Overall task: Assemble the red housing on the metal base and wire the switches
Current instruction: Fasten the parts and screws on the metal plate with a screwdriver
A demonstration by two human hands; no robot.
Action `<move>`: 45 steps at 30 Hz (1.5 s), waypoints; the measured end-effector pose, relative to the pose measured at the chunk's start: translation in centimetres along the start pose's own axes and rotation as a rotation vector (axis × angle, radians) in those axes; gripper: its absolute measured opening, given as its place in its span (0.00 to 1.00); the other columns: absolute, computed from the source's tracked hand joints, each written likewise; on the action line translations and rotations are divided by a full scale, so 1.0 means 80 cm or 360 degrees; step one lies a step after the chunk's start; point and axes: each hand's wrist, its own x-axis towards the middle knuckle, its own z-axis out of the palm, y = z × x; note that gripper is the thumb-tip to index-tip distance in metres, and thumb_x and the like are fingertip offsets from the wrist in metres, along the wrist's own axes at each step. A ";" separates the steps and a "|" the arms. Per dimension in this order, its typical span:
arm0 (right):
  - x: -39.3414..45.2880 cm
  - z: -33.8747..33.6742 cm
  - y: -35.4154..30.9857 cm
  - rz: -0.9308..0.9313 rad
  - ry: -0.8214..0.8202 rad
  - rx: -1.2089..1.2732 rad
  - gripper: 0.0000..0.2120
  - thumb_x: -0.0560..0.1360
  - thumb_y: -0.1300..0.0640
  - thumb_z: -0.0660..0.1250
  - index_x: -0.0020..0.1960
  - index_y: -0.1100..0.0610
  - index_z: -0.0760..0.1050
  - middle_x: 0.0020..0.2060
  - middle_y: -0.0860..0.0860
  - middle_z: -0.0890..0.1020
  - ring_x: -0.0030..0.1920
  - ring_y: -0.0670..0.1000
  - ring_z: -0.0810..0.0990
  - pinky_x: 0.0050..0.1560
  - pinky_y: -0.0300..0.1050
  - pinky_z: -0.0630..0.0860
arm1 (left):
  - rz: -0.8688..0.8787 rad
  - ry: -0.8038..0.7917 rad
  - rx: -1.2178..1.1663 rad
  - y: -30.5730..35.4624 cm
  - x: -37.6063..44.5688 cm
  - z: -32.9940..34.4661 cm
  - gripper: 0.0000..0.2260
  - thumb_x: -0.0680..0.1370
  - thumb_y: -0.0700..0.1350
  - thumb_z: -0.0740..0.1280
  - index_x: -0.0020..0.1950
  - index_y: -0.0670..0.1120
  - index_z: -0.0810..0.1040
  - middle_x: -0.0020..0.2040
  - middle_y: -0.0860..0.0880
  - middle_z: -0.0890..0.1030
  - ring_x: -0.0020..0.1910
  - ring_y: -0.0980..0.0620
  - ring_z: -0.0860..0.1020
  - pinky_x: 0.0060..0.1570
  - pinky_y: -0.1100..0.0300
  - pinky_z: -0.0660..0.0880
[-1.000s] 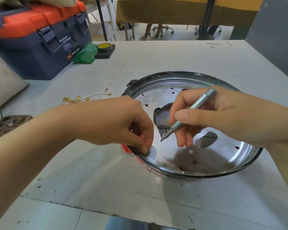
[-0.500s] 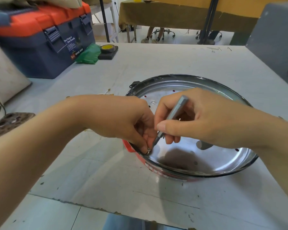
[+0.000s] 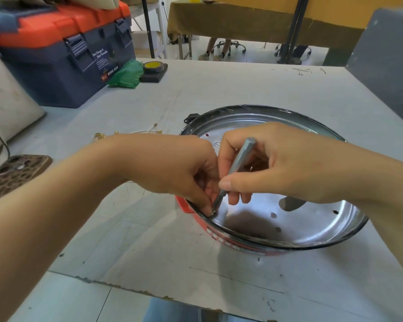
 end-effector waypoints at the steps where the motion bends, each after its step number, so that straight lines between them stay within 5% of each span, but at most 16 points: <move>1: 0.001 -0.002 -0.001 -0.0019 -0.0013 -0.0023 0.04 0.72 0.57 0.70 0.39 0.54 0.76 0.31 0.49 0.83 0.32 0.44 0.81 0.23 0.29 0.69 | 0.0017 0.0010 -0.0002 -0.001 -0.001 0.000 0.05 0.69 0.50 0.74 0.42 0.51 0.83 0.36 0.56 0.83 0.36 0.58 0.79 0.42 0.58 0.76; 8: 0.009 -0.017 -0.012 -0.0123 -0.0110 -0.0209 0.02 0.69 0.59 0.73 0.39 0.54 0.81 0.30 0.47 0.83 0.28 0.41 0.80 0.29 0.28 0.72 | 0.0332 0.0466 -0.0075 -0.022 -0.020 0.018 0.09 0.75 0.45 0.66 0.52 0.48 0.83 0.51 0.53 0.83 0.53 0.52 0.79 0.54 0.53 0.74; 16: 0.017 -0.018 -0.032 -0.0192 -0.0124 -0.0746 0.04 0.67 0.54 0.74 0.38 0.46 0.81 0.30 0.43 0.82 0.33 0.39 0.80 0.35 0.28 0.72 | 0.0518 0.0947 0.0024 -0.026 -0.017 0.053 0.08 0.73 0.37 0.65 0.38 0.43 0.82 0.39 0.51 0.81 0.41 0.53 0.76 0.54 0.54 0.69; 25: 0.017 -0.007 -0.045 -0.0007 -0.0161 -0.0831 0.09 0.72 0.50 0.69 0.34 0.51 0.77 0.24 0.46 0.80 0.24 0.41 0.78 0.31 0.28 0.71 | 0.0523 0.1053 -0.0003 -0.025 -0.013 0.062 0.10 0.73 0.37 0.63 0.38 0.43 0.83 0.36 0.49 0.82 0.42 0.48 0.78 0.50 0.50 0.70; 31: 0.017 -0.002 -0.052 -0.0033 -0.0088 -0.1147 0.18 0.74 0.43 0.64 0.31 0.52 0.73 0.19 0.42 0.76 0.25 0.41 0.75 0.31 0.40 0.72 | 0.0528 0.1073 -0.0058 -0.026 -0.013 0.064 0.16 0.75 0.45 0.57 0.38 0.43 0.83 0.37 0.50 0.83 0.43 0.48 0.79 0.50 0.50 0.70; 38: 0.015 -0.003 -0.052 -0.0067 -0.0138 -0.1100 0.04 0.71 0.51 0.71 0.39 0.48 0.76 0.28 0.42 0.78 0.34 0.36 0.75 0.37 0.34 0.71 | 0.0542 0.1102 -0.0084 -0.027 -0.009 0.064 0.09 0.71 0.35 0.62 0.34 0.40 0.81 0.36 0.46 0.81 0.40 0.46 0.77 0.45 0.52 0.71; 45: 0.017 -0.002 -0.056 -0.0060 -0.0092 -0.1066 0.10 0.71 0.49 0.70 0.34 0.52 0.77 0.22 0.46 0.79 0.26 0.40 0.77 0.31 0.34 0.73 | 0.0562 0.1108 -0.0103 -0.028 -0.008 0.066 0.10 0.73 0.36 0.63 0.37 0.41 0.83 0.39 0.48 0.83 0.43 0.47 0.79 0.47 0.51 0.72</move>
